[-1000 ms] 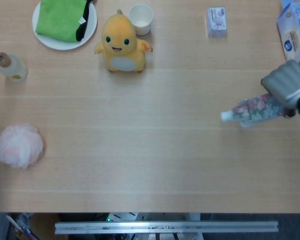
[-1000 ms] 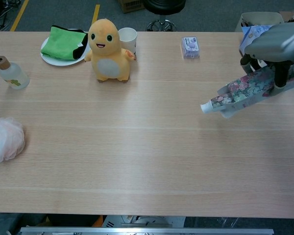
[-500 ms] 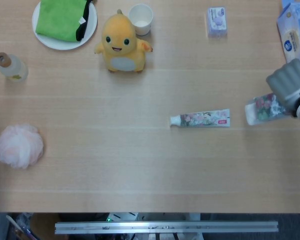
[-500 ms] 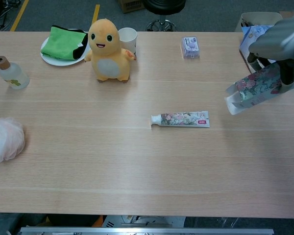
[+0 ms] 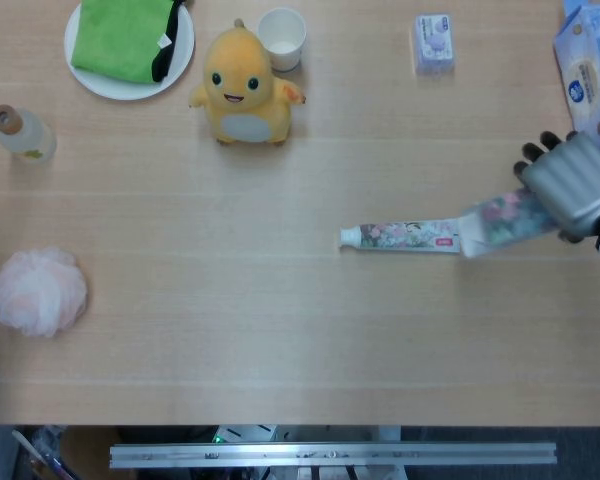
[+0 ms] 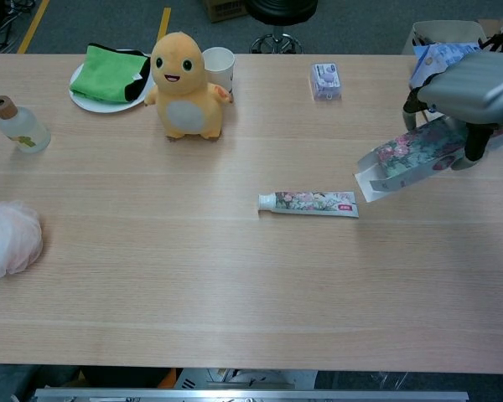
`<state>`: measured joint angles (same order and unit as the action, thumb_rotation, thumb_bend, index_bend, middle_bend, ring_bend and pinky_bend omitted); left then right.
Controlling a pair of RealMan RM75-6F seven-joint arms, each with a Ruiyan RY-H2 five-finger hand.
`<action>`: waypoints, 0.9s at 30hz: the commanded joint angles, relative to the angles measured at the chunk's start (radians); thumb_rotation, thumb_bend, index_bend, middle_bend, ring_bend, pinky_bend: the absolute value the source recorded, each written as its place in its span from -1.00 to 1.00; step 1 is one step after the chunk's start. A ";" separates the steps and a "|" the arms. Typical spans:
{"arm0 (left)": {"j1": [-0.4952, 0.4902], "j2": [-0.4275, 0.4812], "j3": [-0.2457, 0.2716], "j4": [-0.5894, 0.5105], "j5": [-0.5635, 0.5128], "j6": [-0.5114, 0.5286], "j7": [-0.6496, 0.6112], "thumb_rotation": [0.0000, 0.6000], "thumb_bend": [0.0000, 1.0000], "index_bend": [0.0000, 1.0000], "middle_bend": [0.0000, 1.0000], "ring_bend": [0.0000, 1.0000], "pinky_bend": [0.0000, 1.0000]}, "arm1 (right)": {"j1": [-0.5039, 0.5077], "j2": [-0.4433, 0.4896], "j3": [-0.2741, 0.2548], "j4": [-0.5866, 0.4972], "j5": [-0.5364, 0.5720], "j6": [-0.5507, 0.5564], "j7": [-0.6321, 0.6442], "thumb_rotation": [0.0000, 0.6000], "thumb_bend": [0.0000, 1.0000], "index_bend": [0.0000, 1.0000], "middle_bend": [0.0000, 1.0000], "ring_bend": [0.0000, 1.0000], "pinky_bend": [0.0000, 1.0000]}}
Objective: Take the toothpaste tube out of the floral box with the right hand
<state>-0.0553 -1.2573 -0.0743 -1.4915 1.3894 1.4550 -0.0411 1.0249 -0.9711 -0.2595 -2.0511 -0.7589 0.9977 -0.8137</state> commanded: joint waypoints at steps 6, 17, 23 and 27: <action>-0.001 0.001 0.000 -0.006 -0.003 -0.002 0.005 1.00 -0.66 -0.27 -0.48 -0.64 -0.44 | -0.162 -0.045 0.044 0.135 -0.286 0.012 0.229 1.00 -1.00 -0.88 -0.88 -0.92 -0.43; 0.002 -0.014 -0.012 0.015 0.005 0.023 -0.024 1.00 -0.66 -0.27 -0.49 -0.64 -0.44 | -0.343 -0.196 0.112 0.325 -0.539 0.197 0.468 1.00 -1.00 -0.99 -0.93 -0.96 -0.51; -0.006 -0.039 -0.023 0.033 0.022 0.039 -0.045 1.00 -0.66 -0.28 -0.51 -0.64 -0.44 | -0.464 -0.265 0.123 0.434 -0.661 0.358 0.581 1.00 -1.00 -0.99 -0.85 -0.96 -0.51; -0.016 -0.067 -0.033 0.052 0.044 0.059 -0.072 1.00 -0.66 -0.28 -0.56 -0.64 -0.44 | -0.555 -0.291 0.124 0.477 -0.715 0.473 0.627 1.00 -1.00 -0.99 -0.79 -0.96 -0.51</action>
<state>-0.0678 -1.3178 -0.1041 -1.4456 1.4272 1.5090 -0.1069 0.5285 -1.2346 -0.1407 -1.6067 -1.4314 1.4046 -0.2251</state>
